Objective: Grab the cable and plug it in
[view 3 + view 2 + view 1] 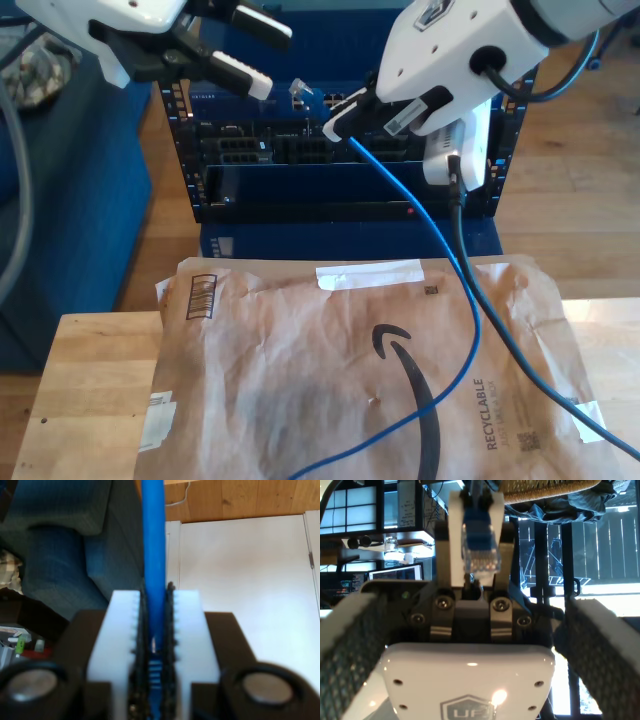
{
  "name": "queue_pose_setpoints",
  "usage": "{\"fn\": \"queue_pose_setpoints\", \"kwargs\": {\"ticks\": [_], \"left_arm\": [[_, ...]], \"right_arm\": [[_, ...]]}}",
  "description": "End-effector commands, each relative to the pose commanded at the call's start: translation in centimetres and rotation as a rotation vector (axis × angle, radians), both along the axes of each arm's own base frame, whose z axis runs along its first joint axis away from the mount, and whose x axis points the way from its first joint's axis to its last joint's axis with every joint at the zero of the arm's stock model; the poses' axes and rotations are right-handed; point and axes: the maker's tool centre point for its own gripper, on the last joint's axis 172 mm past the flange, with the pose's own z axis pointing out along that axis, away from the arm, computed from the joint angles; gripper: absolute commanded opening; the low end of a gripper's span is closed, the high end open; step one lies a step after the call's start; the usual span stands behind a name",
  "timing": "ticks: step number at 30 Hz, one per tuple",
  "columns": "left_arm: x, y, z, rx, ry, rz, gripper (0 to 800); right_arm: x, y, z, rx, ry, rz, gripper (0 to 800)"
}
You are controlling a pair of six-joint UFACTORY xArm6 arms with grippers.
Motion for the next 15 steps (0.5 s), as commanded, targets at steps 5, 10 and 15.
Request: {"fn": "queue_pose_setpoints", "kwargs": {"ticks": [5,10,15], "left_arm": [[-0.1,0.0,-0.23,0.0,0.007,-0.001,441],[-0.2,0.03,-0.38,0.004,0.007,0.0,441],[-0.28,0.1,-0.63,0.005,0.012,0.002,432]], "right_arm": [[0.08,0.18,0.24,0.003,-0.002,0.001,1],[0.11,0.27,0.18,0.003,-0.001,0.003,1],[0.06,0.32,0.1,0.002,0.0,0.004,1]]}}
